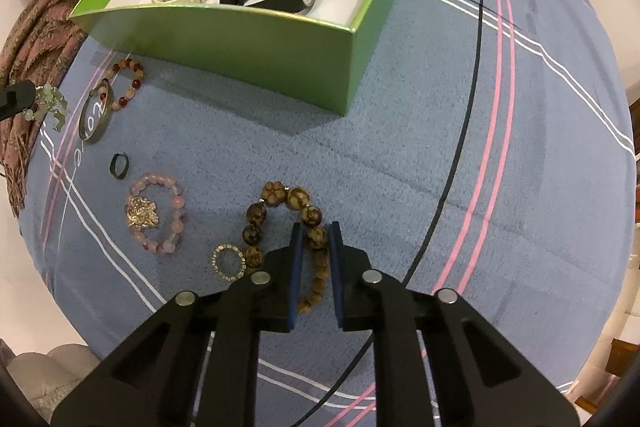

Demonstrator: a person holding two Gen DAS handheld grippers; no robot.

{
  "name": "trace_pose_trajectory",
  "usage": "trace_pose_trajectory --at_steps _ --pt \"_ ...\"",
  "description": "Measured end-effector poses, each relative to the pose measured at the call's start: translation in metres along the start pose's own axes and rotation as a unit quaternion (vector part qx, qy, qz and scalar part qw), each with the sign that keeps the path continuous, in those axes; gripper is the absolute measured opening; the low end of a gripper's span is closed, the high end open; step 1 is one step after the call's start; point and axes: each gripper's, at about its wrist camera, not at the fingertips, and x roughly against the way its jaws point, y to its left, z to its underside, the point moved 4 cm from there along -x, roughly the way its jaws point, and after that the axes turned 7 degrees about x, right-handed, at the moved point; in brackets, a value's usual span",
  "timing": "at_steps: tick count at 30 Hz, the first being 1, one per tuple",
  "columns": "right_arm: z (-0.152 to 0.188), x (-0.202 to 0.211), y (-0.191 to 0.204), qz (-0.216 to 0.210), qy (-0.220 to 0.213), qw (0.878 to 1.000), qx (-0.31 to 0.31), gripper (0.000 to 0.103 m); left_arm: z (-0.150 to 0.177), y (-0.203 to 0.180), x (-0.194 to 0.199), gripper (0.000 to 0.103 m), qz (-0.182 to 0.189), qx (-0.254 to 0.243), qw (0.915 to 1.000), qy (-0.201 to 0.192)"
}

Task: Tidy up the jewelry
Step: 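Close the right tool on the brown bead bracelet and lift it, then carry the brown bead bracelet with the right tool into the box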

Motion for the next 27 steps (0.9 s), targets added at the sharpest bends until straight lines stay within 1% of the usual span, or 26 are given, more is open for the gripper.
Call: trace_pose_trajectory --at_steps 3,8,14,17,20,27 --pt "0.0 -0.001 0.002 0.006 0.0 1.0 0.005 0.014 0.0 0.0 0.001 0.014 0.001 0.001 1.0 0.001" --pt "0.003 0.003 0.011 0.002 -0.005 1.0 0.003 0.011 0.0 -0.002 0.005 0.014 0.002 0.002 1.0 -0.003" --pt "-0.008 0.033 0.016 0.003 -0.038 0.999 0.009 0.011 -0.003 -0.008 0.016 0.014 -0.001 -0.003 0.9999 -0.016" --pt "-0.007 0.05 0.02 0.001 -0.054 0.998 0.016 0.011 -0.003 -0.011 0.02 0.014 -0.001 -0.006 0.9998 -0.021" --pt "-0.013 0.067 0.03 -0.003 -0.074 0.997 0.025 0.011 -0.004 -0.015 0.022 0.014 -0.002 -0.012 0.9996 -0.024" --pt "-0.027 0.097 0.04 -0.007 -0.111 0.992 0.055 0.011 -0.009 -0.031 0.029 0.014 -0.003 -0.029 0.9989 -0.038"
